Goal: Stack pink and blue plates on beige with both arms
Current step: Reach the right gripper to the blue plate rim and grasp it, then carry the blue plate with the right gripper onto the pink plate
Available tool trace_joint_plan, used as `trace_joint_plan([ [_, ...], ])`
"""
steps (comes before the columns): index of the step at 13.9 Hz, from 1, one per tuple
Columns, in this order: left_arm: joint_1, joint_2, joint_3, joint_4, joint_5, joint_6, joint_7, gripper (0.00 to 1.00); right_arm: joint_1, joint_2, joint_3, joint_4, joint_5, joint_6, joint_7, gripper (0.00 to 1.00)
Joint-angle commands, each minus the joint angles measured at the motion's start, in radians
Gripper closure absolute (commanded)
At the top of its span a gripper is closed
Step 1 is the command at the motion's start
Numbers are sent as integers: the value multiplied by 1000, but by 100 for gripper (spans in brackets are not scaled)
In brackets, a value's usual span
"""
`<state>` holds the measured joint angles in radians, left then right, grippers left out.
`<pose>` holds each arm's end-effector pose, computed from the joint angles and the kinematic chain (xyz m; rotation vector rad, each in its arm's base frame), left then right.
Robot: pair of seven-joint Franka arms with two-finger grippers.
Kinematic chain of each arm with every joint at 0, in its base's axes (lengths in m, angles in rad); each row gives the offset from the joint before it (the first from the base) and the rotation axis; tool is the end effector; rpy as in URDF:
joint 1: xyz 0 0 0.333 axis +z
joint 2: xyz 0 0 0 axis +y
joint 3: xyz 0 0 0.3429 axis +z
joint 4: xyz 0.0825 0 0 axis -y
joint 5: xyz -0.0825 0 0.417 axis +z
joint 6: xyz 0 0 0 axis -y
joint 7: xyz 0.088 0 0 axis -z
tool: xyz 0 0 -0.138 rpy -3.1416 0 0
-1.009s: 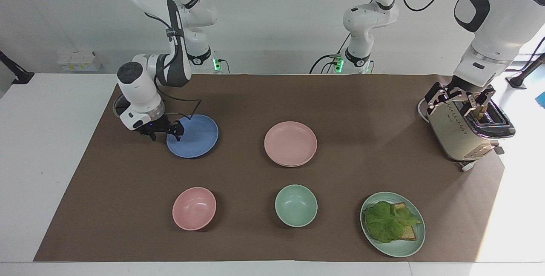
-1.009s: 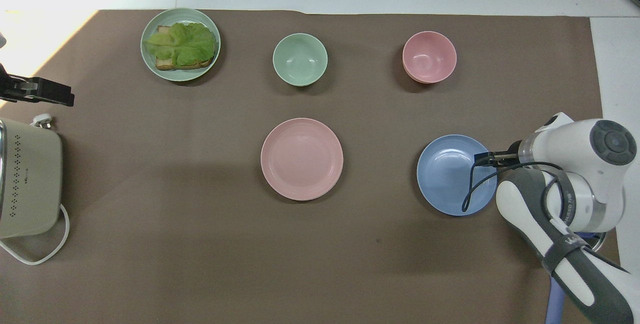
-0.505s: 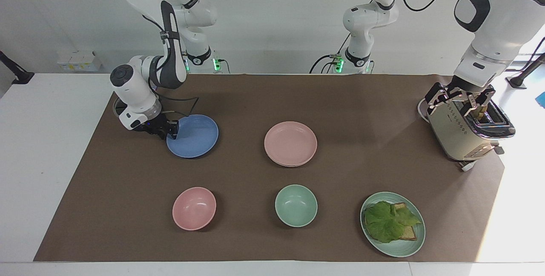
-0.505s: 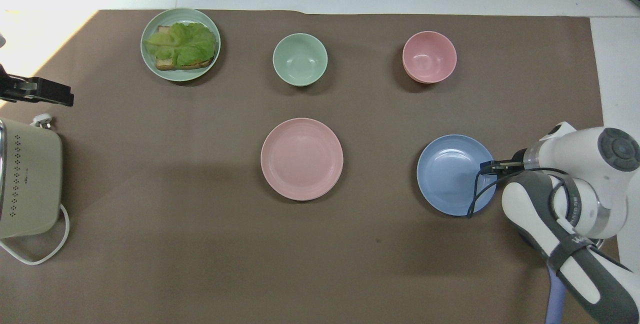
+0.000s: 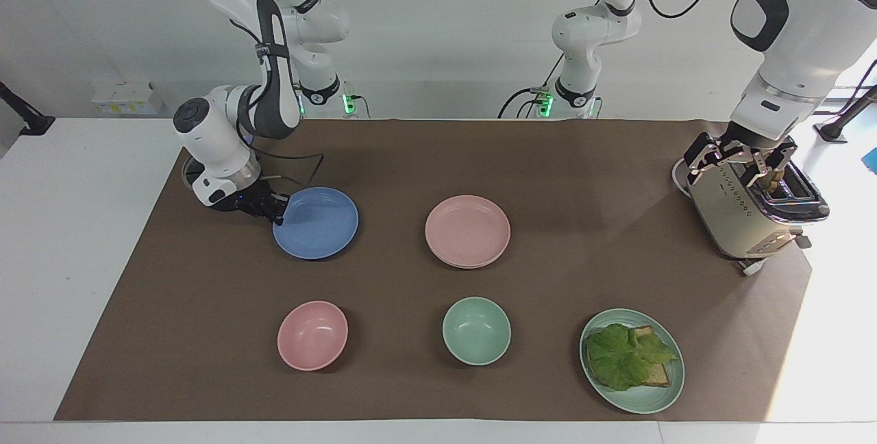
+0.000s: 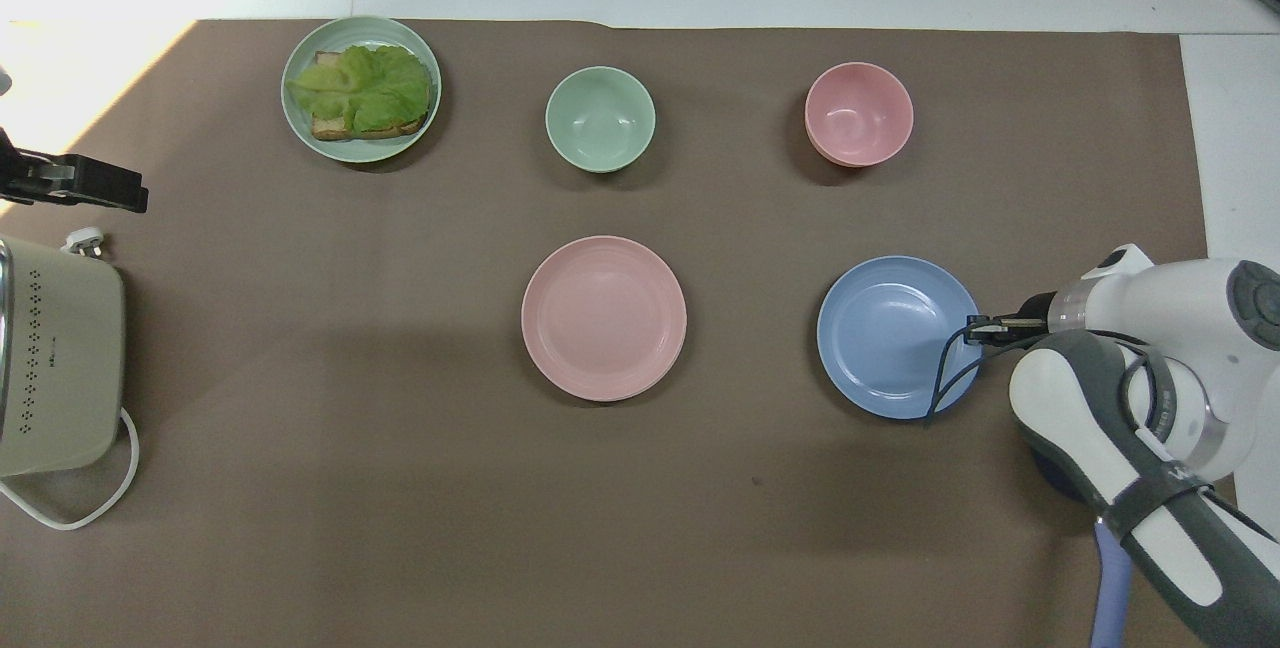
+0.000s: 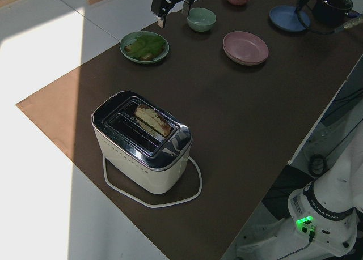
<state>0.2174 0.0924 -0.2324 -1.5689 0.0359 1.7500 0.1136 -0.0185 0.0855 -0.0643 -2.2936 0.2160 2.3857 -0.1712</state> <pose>0.6359 0.0007 0.5831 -3.1128 0.2049 -0.1411 0.5473 -0.0390 0.2862 -2.9986 0.1024 -0.0379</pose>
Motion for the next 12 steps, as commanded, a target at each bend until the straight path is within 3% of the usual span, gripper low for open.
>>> trace_joint_plan([
  [1,3,-10,-1,-6,13,-17,8,0,15,-21,8,46,31,-55,-15,100],
  [5,-12,-17,1,-11,13,-20,9,0,66,-59,14,115,31,-121,42,100],
  [9,-32,-19,19,-13,15,-17,11,0,197,-87,15,210,31,-174,180,100],
  [12,-183,-29,169,-14,16,-4,12,0,348,-63,15,270,29,-140,382,100],
])
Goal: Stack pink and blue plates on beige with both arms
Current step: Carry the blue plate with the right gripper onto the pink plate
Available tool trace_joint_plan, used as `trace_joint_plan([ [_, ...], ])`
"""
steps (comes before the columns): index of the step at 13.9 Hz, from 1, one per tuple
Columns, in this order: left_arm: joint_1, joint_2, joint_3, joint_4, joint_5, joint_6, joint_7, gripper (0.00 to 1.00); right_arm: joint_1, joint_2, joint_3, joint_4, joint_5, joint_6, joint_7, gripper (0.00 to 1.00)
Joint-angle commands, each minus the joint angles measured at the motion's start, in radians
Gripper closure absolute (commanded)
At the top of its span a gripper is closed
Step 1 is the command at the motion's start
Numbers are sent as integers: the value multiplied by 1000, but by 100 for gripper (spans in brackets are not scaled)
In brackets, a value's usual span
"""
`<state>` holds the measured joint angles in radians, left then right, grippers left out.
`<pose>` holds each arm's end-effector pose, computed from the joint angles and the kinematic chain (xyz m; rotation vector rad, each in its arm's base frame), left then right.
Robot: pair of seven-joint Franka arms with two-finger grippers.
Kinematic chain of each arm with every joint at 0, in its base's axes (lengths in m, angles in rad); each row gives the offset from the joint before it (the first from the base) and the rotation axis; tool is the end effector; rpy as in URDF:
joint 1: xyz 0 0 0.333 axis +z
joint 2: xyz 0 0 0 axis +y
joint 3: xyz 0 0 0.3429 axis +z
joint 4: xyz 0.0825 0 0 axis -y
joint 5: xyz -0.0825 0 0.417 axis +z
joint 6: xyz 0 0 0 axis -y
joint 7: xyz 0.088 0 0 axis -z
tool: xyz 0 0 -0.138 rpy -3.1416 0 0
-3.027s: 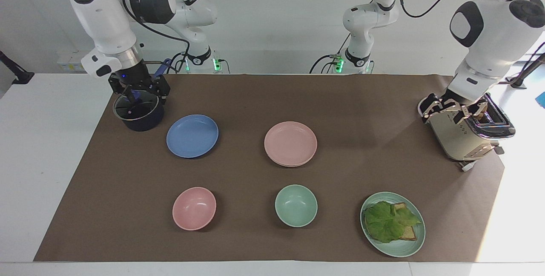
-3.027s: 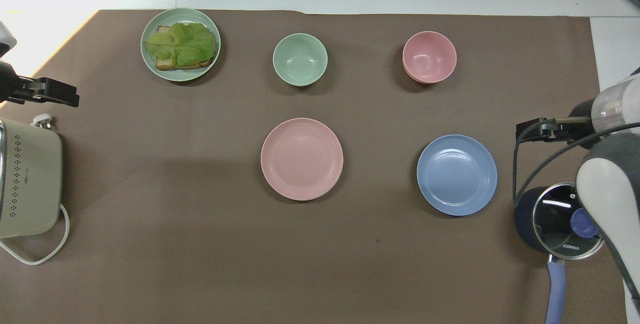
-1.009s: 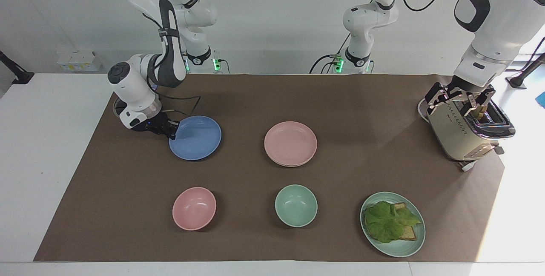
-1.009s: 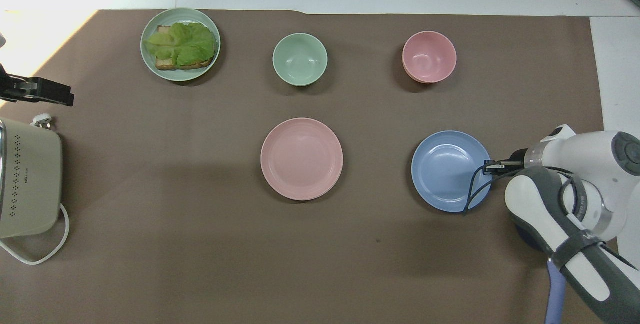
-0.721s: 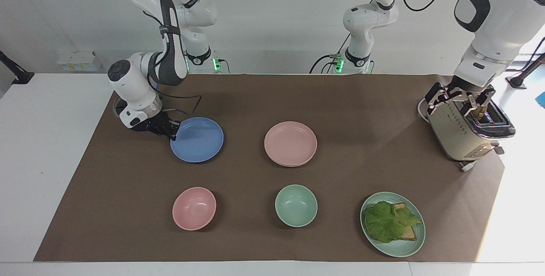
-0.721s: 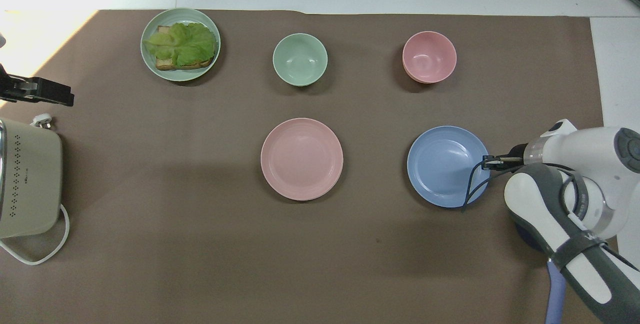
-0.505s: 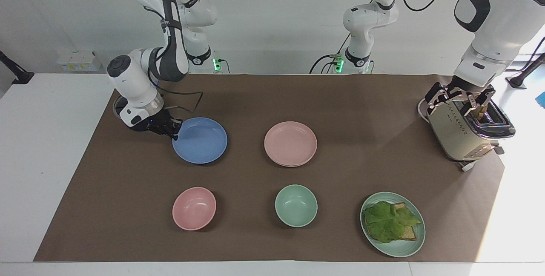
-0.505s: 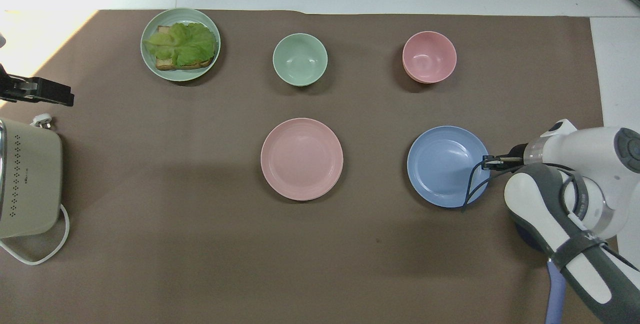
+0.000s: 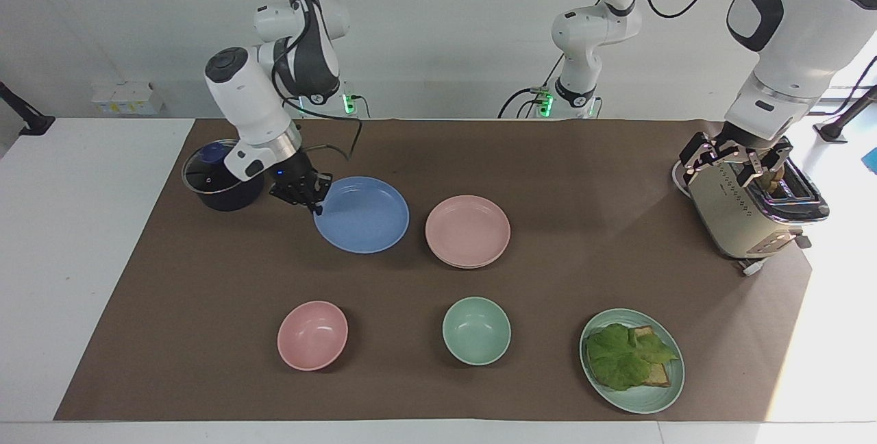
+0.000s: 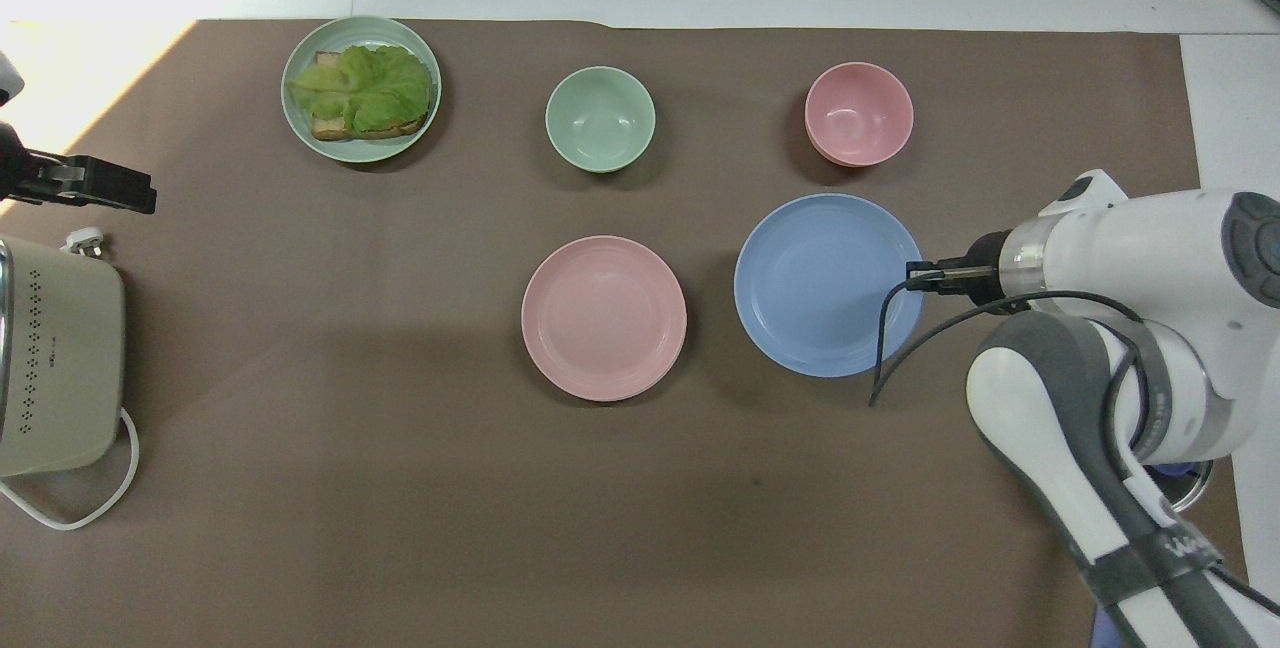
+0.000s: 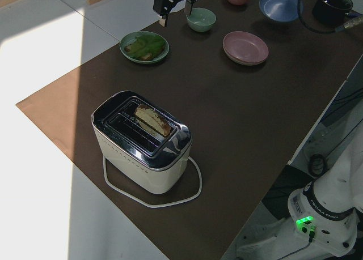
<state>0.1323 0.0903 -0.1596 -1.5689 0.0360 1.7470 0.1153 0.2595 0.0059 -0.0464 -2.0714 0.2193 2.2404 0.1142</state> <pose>0.6352 -0.0090 0.5834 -3.1050 0.2272 -0.1370 0.5830 0.1381 0.4245 -2.9290 0.0344 -0.1921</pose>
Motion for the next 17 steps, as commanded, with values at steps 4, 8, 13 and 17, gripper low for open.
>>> trace_joint_plan([
  [4,-115,-29,121,-16,16,-1,9,0,174,58,-3,85,28,10,252,100],
  [8,-100,-29,120,-11,16,-20,7,0,181,131,57,57,28,120,288,100],
  [13,-103,-29,120,-13,16,-20,7,0,210,209,63,39,28,214,277,100],
  [17,-102,-29,120,-13,16,-20,7,0,227,229,63,37,28,240,275,100],
])
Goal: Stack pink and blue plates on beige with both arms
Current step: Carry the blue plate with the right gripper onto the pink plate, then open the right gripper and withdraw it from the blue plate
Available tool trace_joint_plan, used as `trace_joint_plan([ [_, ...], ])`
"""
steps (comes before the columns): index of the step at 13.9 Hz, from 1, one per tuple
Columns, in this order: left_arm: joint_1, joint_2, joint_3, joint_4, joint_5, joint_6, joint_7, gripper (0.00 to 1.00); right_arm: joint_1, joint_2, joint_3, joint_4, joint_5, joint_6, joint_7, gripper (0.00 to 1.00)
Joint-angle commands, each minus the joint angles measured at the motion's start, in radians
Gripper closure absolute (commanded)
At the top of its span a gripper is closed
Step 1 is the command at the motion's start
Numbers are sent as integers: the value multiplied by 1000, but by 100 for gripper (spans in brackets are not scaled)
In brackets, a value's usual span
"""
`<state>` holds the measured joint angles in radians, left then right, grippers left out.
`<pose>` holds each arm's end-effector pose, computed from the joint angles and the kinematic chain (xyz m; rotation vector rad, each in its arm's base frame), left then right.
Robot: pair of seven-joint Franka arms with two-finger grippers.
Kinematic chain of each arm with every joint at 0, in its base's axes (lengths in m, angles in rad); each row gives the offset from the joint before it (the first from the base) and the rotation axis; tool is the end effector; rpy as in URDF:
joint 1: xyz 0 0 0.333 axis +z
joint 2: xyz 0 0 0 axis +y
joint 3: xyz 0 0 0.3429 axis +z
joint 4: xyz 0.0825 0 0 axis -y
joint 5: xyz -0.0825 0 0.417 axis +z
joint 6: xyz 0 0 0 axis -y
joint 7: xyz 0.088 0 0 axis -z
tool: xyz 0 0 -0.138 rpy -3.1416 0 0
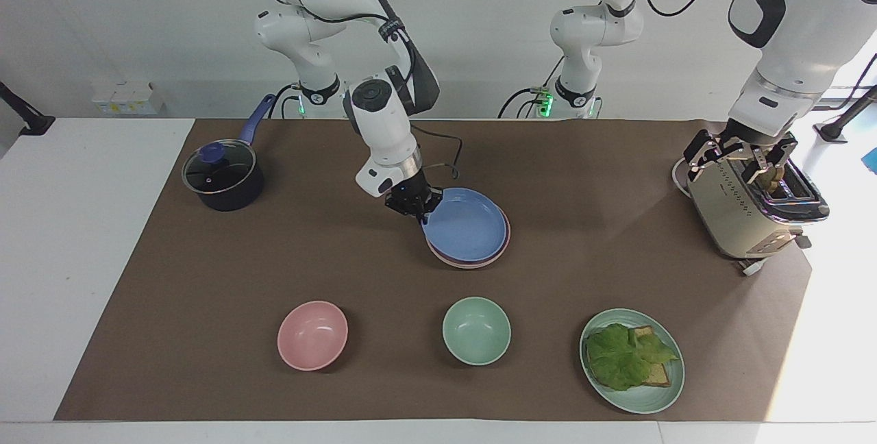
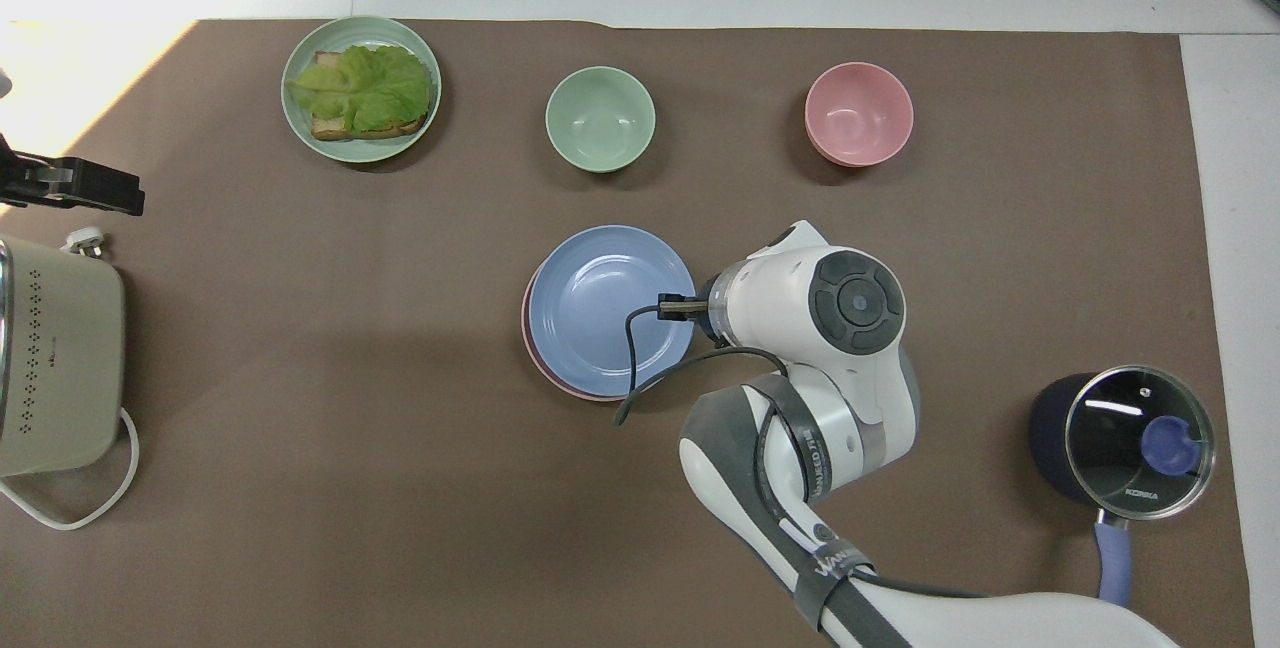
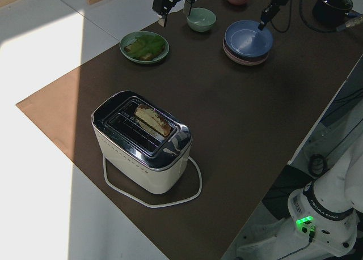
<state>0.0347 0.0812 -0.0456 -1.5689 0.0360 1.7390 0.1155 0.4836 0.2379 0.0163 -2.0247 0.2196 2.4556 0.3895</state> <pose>0.6322 -0.0015 0.5878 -3.0954 0.2023 -0.1353 0.5667 0.3140 0.3262 -2.9111 0.0687 -0.1535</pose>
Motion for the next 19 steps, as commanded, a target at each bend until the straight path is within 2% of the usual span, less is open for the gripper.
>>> trace_joint_plan([
  [1,-6,-20,6,-13,16,-12,7,0,3,-2,1,-11,27,32,0,100],
  [3,-4,-20,6,-13,16,-12,7,0,15,8,2,-14,27,39,6,93],
  [5,-4,-20,6,-11,16,-12,7,0,15,8,1,-19,27,39,2,74],
  [6,-4,-20,6,-13,16,-12,7,0,15,8,2,-19,27,39,2,57],
  [7,-4,-20,6,-13,16,-12,7,0,16,8,2,-19,27,39,-1,30],
  [8,-4,-20,6,-11,16,-12,7,0,15,8,2,-17,27,39,2,9],
  [9,-4,-20,6,-13,16,-12,7,0,16,8,1,-11,27,37,2,0],
  [12,-6,-20,6,-13,16,-12,7,0,3,-17,-1,7,17,11,-11,0],
  [14,-4,-20,6,-13,16,-12,7,0,-16,-43,-9,40,9,-65,-33,0],
  [17,-4,-20,6,-13,16,-12,7,0,-85,-133,-12,49,3,-157,-67,0],
  [19,-4,-20,6,-11,16,-12,7,0,-131,-199,-16,50,-69,-219,-66,0],
])
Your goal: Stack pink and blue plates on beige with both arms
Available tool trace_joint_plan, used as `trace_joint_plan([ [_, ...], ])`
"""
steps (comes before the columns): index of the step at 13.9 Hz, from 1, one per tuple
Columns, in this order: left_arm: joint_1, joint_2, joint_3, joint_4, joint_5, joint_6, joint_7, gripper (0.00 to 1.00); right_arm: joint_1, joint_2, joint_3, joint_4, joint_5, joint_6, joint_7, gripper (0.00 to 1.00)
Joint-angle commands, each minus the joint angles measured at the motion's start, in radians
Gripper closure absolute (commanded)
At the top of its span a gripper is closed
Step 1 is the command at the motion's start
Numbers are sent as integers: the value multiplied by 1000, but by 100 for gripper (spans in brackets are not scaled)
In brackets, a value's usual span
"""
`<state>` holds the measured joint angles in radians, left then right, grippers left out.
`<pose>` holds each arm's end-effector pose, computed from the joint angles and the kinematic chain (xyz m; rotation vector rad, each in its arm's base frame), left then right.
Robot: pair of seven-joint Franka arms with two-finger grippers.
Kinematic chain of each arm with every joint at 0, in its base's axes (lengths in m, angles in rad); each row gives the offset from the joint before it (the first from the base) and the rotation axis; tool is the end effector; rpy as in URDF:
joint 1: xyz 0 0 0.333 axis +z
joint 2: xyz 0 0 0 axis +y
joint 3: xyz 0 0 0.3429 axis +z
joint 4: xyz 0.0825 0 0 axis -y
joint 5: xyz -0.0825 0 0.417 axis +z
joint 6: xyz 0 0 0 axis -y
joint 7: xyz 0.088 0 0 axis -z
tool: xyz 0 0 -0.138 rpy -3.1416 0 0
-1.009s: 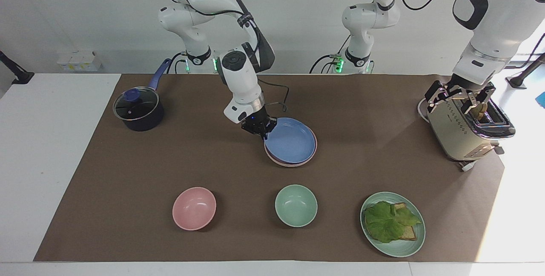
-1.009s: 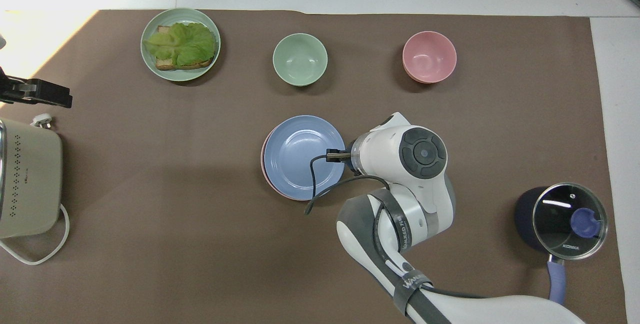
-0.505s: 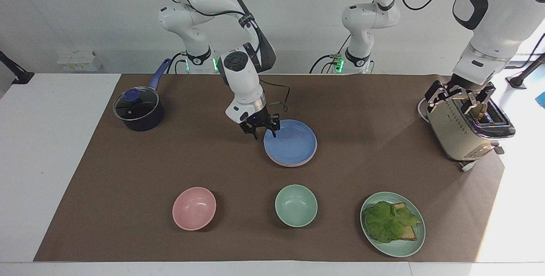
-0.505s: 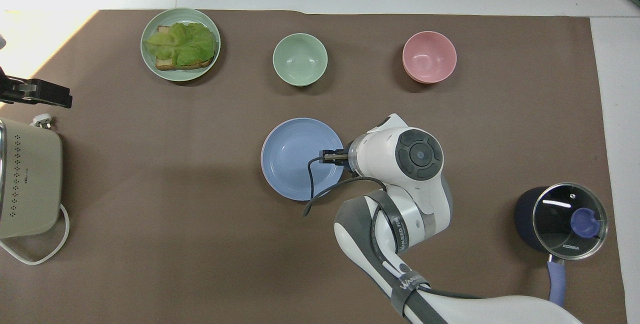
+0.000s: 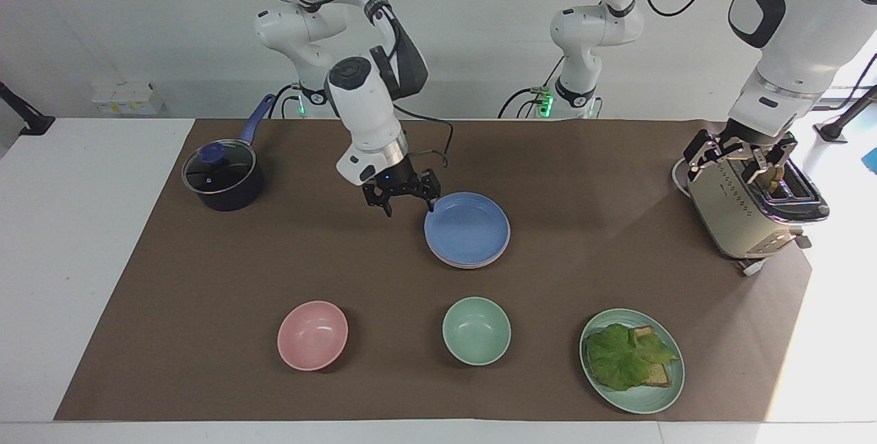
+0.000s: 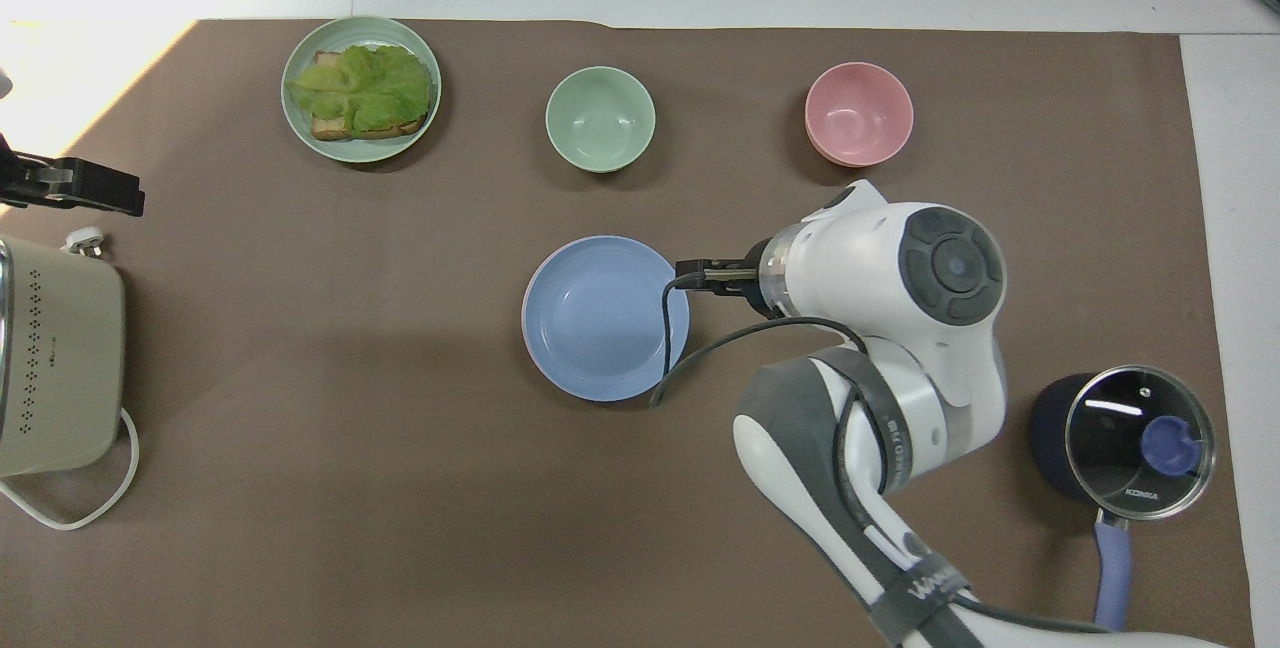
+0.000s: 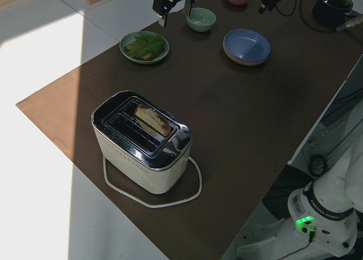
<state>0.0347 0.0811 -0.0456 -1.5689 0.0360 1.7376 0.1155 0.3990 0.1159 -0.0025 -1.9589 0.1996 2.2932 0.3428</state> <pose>0.6320 -0.0015 0.5877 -3.0956 0.2023 -0.1333 0.5895 0.2566 0.4200 -2.9020 0.0901 -0.2102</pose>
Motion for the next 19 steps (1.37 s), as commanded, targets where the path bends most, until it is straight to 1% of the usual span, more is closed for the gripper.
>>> trace_joint_plan([
  [1,-6,-20,6,-13,16,-10,7,0,-84,-105,-1,-8,-93,-76,-22,0],
  [2,-4,-20,6,-11,16,-10,7,0,-130,-129,-1,3,-124,-107,-24,0],
  [4,-4,-20,6,-13,16,-10,7,0,-216,-153,-1,61,-156,-208,-36,0],
  [6,-6,-20,6,-13,16,-10,7,0,-302,-151,1,147,-221,-303,-138,0],
  [7,-4,-20,6,-13,16,-10,7,0,-339,-147,1,175,-229,-328,-183,0],
  [9,-4,-20,6,-13,16,-10,7,0,-396,-147,-1,186,-230,-336,-246,0],
  [10,-4,-20,6,-13,16,-10,7,0,-416,-147,-2,204,-238,-348,-269,0],
  [12,-4,-20,6,-13,16,-10,7,0,-442,-142,-1,273,-296,-453,-309,0],
  [14,-4,-20,6,-13,16,-10,7,0,-462,-142,-2,320,-307,-555,-315,0],
  [17,-4,-20,6,-13,16,-10,7,0,-483,-160,-5,331,-287,-647,-324,0],
  [19,-4,-20,6,-13,16,-10,7,0,-486,-160,-20,357,-286,-678,-384,0],
])
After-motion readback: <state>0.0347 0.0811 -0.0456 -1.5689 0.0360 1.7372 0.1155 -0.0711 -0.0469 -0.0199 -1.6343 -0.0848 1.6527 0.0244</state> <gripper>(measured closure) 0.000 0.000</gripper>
